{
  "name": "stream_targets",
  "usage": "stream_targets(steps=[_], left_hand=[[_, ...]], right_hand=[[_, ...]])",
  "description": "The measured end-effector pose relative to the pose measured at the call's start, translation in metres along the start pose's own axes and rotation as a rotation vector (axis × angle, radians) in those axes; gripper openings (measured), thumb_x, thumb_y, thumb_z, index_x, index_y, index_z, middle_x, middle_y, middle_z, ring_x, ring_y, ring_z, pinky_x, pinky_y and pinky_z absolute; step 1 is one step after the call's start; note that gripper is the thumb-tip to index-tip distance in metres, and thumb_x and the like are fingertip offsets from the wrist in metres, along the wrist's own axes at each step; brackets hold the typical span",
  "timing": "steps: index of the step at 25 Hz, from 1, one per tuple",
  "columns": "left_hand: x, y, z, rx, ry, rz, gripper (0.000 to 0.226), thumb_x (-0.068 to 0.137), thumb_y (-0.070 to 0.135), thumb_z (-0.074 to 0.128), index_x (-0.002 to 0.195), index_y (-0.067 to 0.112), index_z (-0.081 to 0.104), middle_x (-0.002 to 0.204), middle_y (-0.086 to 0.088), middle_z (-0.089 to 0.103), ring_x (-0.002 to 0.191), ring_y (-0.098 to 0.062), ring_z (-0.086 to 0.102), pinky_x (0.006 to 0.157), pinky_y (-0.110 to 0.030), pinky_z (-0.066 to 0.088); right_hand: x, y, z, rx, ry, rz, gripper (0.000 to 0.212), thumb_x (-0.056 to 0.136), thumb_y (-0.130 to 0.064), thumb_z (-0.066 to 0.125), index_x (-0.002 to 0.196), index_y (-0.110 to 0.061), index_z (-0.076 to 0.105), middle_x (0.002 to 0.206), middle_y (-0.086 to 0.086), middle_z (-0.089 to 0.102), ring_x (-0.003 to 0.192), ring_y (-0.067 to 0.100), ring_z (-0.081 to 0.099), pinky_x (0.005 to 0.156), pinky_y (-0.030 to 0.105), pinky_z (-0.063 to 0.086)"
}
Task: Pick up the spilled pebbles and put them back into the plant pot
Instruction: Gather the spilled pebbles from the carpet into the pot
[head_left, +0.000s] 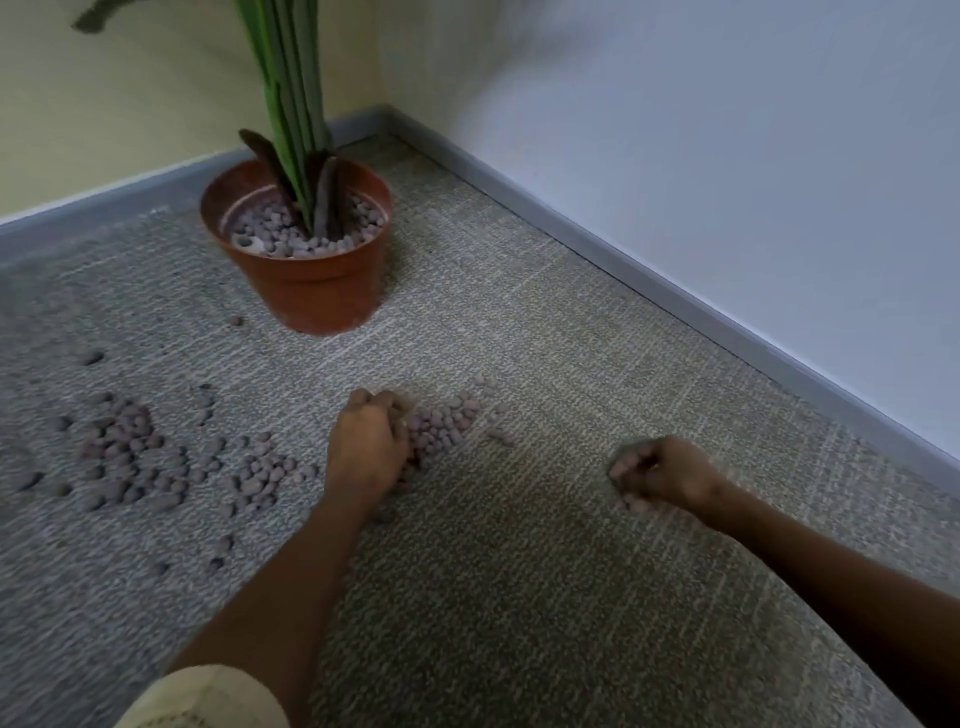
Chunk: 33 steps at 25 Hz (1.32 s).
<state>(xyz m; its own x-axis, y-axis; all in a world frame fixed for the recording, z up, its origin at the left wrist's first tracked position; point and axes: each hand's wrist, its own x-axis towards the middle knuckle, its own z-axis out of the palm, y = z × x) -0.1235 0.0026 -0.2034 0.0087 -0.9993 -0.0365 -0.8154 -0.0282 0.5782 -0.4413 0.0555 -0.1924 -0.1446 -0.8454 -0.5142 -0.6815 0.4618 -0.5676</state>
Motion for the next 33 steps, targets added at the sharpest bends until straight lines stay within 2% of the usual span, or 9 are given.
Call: stream_targets(steps=[2, 6, 8, 11, 15, 22, 25, 29, 33], left_hand=[[0.003, -0.008, -0.003, -0.022, -0.036, -0.031, 0.024, 0.086, 0.011, 0.054, 0.107, 0.012, 0.065, 0.107, -0.016, 0.055, 0.091, -0.033, 0.062, 0.086, -0.037, 0.052], [0.007, -0.018, -0.003, 0.09, -0.216, -0.039, 0.042, 0.082, 0.034, 0.063, 0.12, 0.018, 0.058, 0.115, -0.013, 0.053, 0.108, -0.032, 0.056, 0.095, -0.04, 0.048], [0.009, -0.018, -0.003, 0.171, -0.31, -0.04, 0.055, 0.079, 0.041, 0.065, 0.127, 0.019, 0.052, 0.122, -0.012, 0.047, 0.116, -0.032, 0.049, 0.1, -0.042, 0.044], [0.009, -0.017, 0.003, 0.173, -0.305, -0.011, 0.043, 0.083, 0.03, 0.06, 0.122, 0.014, 0.054, 0.122, -0.013, 0.045, 0.113, -0.031, 0.051, 0.1, -0.037, 0.043], [0.008, -0.011, 0.009, 0.093, -0.282, -0.029, 0.033, 0.087, 0.022, 0.056, 0.119, 0.015, 0.058, 0.122, -0.013, 0.046, 0.108, -0.033, 0.057, 0.097, -0.037, 0.046], [0.013, -0.009, 0.009, 0.025, -0.231, -0.039, 0.032, 0.081, 0.015, 0.061, 0.113, 0.014, 0.062, 0.119, -0.011, 0.048, 0.104, -0.028, 0.059, 0.092, -0.031, 0.047], [0.022, -0.015, 0.005, 0.067, -0.229, -0.038, 0.035, 0.081, 0.01, 0.056, 0.116, 0.011, 0.061, 0.122, -0.012, 0.046, 0.105, -0.03, 0.058, 0.093, -0.032, 0.046], [0.028, -0.026, 0.007, 0.069, -0.186, -0.092, 0.029, 0.082, 0.006, 0.054, 0.109, 0.01, 0.065, 0.122, -0.014, 0.05, 0.111, -0.03, 0.056, 0.098, -0.032, 0.045], [0.021, -0.027, 0.009, 0.093, -0.17, -0.101, 0.035, 0.086, 0.002, 0.046, 0.118, 0.008, 0.058, 0.134, -0.016, 0.043, 0.118, -0.031, 0.051, 0.102, -0.036, 0.044]], right_hand=[[0.02, -0.026, 0.02, 0.068, -0.011, -0.021, 0.013, 0.082, -0.001, 0.064, 0.077, -0.01, 0.071, 0.068, 0.013, 0.072, 0.056, 0.021, 0.066, 0.065, 0.036, 0.056], [0.051, -0.073, 0.059, 0.12, 0.003, -0.123, 0.012, 0.072, 0.0, 0.074, 0.077, -0.01, 0.071, 0.07, 0.014, 0.069, 0.054, 0.014, 0.064, 0.058, 0.028, 0.056], [0.061, -0.088, 0.073, 0.084, 0.008, -0.196, 0.029, 0.06, 0.001, 0.082, 0.085, -0.003, 0.068, 0.069, 0.015, 0.066, 0.053, 0.016, 0.061, 0.054, 0.03, 0.055], [0.075, -0.106, 0.084, -0.038, 0.01, -0.314, 0.045, 0.051, -0.001, 0.085, 0.092, -0.007, 0.066, 0.079, 0.018, 0.068, 0.062, 0.021, 0.063, 0.055, 0.026, 0.053], [0.089, -0.125, 0.088, -0.272, 0.04, -0.46, 0.025, 0.06, -0.01, 0.079, 0.084, -0.017, 0.074, 0.085, 0.007, 0.067, 0.075, 0.017, 0.062, 0.061, 0.011, 0.041], [0.09, -0.142, 0.094, -0.485, 0.009, -0.538, 0.019, 0.061, -0.013, 0.076, 0.076, -0.021, 0.068, 0.098, 0.008, 0.06, 0.087, 0.025, 0.062, 0.077, 0.027, 0.05], [0.087, -0.16, 0.084, -0.615, -0.132, -0.533, 0.03, 0.06, -0.016, 0.079, 0.058, -0.029, 0.052, 0.083, -0.003, 0.06, 0.075, 0.016, 0.059, 0.07, 0.023, 0.049], [0.082, -0.22, 0.052, -0.423, -0.245, -0.437, 0.024, 0.068, -0.001, 0.077, 0.066, -0.018, 0.061, 0.041, -0.012, 0.06, 0.041, 0.001, 0.058, 0.059, 0.024, 0.052], [0.074, -0.302, 0.024, -0.137, -0.214, -0.562, 0.018, 0.073, 0.004, 0.072, 0.089, 0.002, 0.065, 0.062, -0.001, 0.065, 0.048, 0.006, 0.064, 0.055, 0.021, 0.055]])
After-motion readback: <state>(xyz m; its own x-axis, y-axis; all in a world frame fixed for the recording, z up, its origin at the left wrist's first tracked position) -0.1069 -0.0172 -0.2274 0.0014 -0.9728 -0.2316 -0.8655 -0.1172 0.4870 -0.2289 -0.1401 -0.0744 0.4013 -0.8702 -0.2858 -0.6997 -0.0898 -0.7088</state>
